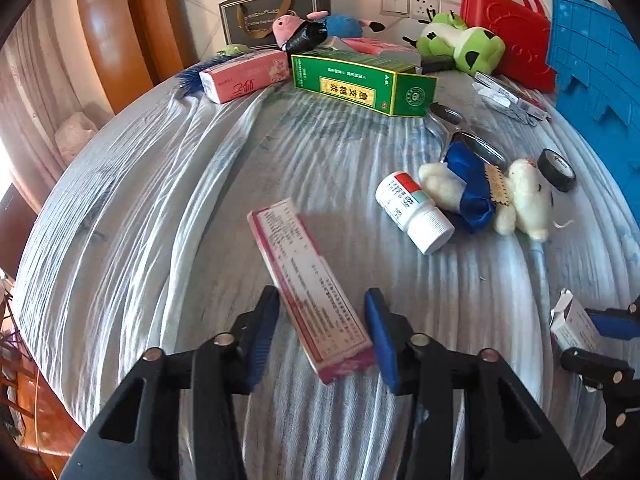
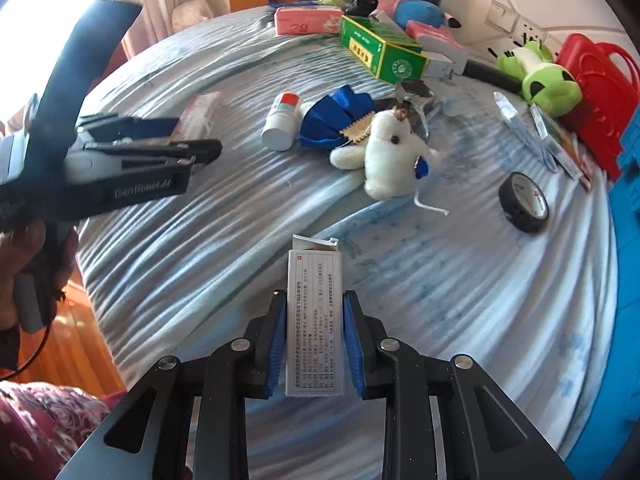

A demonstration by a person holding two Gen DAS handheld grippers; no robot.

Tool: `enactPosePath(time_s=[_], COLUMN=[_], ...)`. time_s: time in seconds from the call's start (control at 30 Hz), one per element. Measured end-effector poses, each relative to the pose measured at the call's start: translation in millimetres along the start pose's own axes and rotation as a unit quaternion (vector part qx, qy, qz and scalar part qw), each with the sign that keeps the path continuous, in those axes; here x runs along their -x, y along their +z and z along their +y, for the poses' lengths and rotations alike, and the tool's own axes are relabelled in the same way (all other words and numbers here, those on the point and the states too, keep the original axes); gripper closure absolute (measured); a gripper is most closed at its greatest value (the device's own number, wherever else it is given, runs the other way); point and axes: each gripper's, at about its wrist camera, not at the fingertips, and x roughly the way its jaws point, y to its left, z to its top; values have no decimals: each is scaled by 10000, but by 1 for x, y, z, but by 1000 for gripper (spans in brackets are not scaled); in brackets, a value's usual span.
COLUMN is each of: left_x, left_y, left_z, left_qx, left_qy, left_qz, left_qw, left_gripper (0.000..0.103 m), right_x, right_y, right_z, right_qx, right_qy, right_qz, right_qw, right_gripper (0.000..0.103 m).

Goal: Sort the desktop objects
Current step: 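Grasp the pink-white tube box with the left tool while the right tool grasps a white box, then carry both boxes over the blue crate and open both tools to drop them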

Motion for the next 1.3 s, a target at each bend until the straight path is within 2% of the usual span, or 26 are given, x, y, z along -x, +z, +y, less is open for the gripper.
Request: enactPosePath(time_s=[0.03,0.13,0.5,0.7,0.87,1.0,1.1,1.23,1.3], left_x=[2,3,16,34,56,83,106,145,163], left_y=[-2,-5,5,22,49,81,108,144,160], left_z=[2,7,14,10,5,-4,-14,-29,-39], left_qx=[-20,-28,-427,-859,-1053,-1293,-1515,-1783,-1944], left_qy=[-65,-199,-333,-286,-358,-549,-762,-1155,-1370], left_qz=[-8,-19,-242,-553,-918,-1311,-1650,-2176,-2387], left_qw=[10000,9998,9982,9944,9895,9814,9716,9526,9415], left_gripper=[71,74,75,75,75,75,75,75,75], right_x=[4,19,38,46,63,97,133,186,220], right_y=[0,5,21,30,41,52,61,70,72], right_z=[0,-2,3,3,-3,-14,-21,-33,-39], right_qx=[-37,-194,-268,-287,-433,-771,-1028,-1493,-1743], right_qy=[8,29,-34,-76,-255,-461,-733,-1024,-1249], right_qz=[-25,-169,-403,-574,-787,-1075,-1388,-1851,-2148], right_qw=[10000,9997,9988,9979,9956,9901,9822,9659,9528], right_gripper=[77,77,77,77,77,77,77,77,77])
